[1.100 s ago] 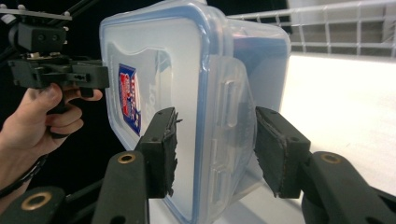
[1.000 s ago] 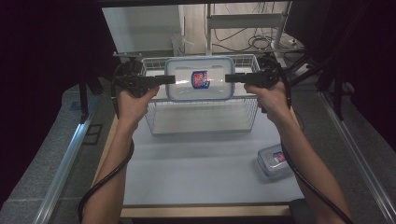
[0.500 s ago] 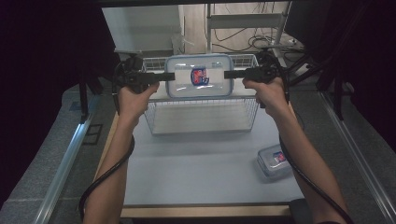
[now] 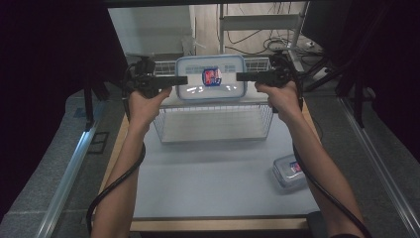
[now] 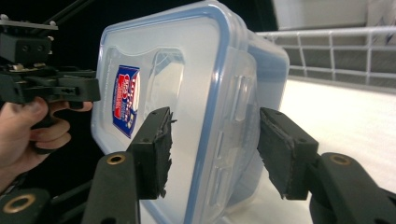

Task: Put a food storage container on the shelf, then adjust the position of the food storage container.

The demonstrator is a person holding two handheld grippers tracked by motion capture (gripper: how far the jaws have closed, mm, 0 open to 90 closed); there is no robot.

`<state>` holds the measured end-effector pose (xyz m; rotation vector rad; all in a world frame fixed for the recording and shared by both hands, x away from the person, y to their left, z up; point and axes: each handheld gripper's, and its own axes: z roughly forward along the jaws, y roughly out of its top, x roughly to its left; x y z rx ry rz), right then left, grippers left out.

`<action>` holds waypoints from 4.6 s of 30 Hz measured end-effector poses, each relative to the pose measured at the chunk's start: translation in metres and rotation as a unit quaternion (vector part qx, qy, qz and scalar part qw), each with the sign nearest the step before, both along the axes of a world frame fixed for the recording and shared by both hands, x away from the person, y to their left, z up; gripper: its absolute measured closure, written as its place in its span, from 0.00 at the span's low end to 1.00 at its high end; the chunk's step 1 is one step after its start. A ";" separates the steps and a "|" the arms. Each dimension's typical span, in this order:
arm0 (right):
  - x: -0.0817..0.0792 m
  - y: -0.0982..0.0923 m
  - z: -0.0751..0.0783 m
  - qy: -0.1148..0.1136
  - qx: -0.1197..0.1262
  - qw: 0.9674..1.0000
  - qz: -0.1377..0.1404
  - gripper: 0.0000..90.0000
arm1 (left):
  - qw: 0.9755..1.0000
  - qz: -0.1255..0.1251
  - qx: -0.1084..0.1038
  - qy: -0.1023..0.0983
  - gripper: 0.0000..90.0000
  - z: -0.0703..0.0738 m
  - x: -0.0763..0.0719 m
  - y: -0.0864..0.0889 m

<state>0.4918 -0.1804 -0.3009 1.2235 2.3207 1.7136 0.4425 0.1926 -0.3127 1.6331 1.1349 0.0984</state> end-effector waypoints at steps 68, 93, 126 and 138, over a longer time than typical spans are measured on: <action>-0.146 -0.032 -0.114 -0.127 -0.146 0.980 0.040 0.17 | 0.976 -0.038 0.174 -0.122 0.12 -0.116 -0.167 -0.038; -0.187 -0.043 -0.168 -0.124 -0.186 0.974 0.038 0.14 | 0.979 -0.007 0.180 -0.092 0.08 -0.177 -0.216 -0.020; -0.189 -0.050 -0.189 -0.090 -0.258 0.962 0.012 0.04 | 0.973 0.003 0.217 -0.083 0.04 -0.195 -0.220 -0.012; -0.176 -0.086 -0.170 -0.080 -0.271 0.959 -0.031 0.74 | 0.972 -0.004 0.222 -0.082 0.04 -0.196 -0.220 -0.014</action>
